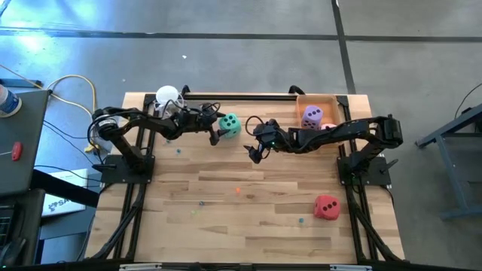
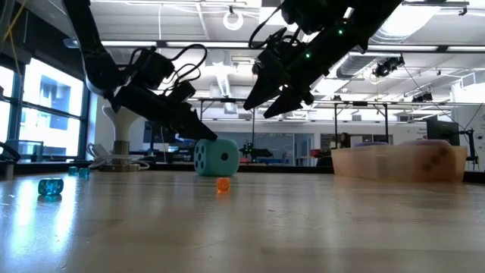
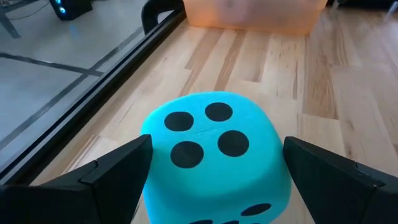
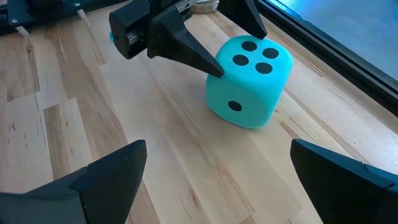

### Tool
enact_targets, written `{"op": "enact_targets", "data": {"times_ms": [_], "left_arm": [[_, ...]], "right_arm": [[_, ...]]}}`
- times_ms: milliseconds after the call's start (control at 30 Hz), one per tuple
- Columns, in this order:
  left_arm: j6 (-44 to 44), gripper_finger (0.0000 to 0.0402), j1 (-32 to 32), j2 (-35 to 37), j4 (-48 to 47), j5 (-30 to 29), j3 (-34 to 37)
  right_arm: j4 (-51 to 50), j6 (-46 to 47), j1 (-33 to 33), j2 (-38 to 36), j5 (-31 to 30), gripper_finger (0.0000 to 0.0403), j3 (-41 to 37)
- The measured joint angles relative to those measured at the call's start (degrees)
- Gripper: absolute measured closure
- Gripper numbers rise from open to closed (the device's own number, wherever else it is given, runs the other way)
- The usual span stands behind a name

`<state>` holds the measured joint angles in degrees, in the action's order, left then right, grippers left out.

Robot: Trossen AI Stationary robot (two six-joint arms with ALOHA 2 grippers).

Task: Pick & Place Dice
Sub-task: Put the green large die into the orange bin

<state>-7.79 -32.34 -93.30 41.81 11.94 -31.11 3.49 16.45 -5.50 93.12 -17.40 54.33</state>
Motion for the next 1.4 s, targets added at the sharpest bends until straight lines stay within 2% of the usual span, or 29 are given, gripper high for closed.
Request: {"op": "enact_targets", "data": {"times_ms": [500, 900, 1167, 1300, 1400], "left_arm": [[0.5, 0.0049, 0.0, -0.1, -0.7, -2.1, 0.0], [2.0, 0.0049, 0.6, -0.2, -1.1, 8.1, 0.0], [-0.9, 0.0049, 6.3, -0.3, -1.3, 9.0, 0.1], [-1.0, 0.0049, 8.7, -0.3, -1.1, 9.1, 0.1], [-1.2, 0.0049, 9.8, -0.3, -1.2, 13.4, 0.1]], "right_arm": [[0.2, 0.0, 0.0, 0.0, 0.0, 0.0014, 0.0], [0.2, 0.4, 0.0, 0.0, 0.0, 0.0014, 0.0], [0.2, 0.4, 0.0, 0.0, 0.1, 0.0014, 0.0], [0.2, 0.2, 0.0, 0.0, 4.0, 0.0014, 0.0], [0.1, -2.6, 0.0, 0.0, 11.1, 0.0014, 0.0]]}}
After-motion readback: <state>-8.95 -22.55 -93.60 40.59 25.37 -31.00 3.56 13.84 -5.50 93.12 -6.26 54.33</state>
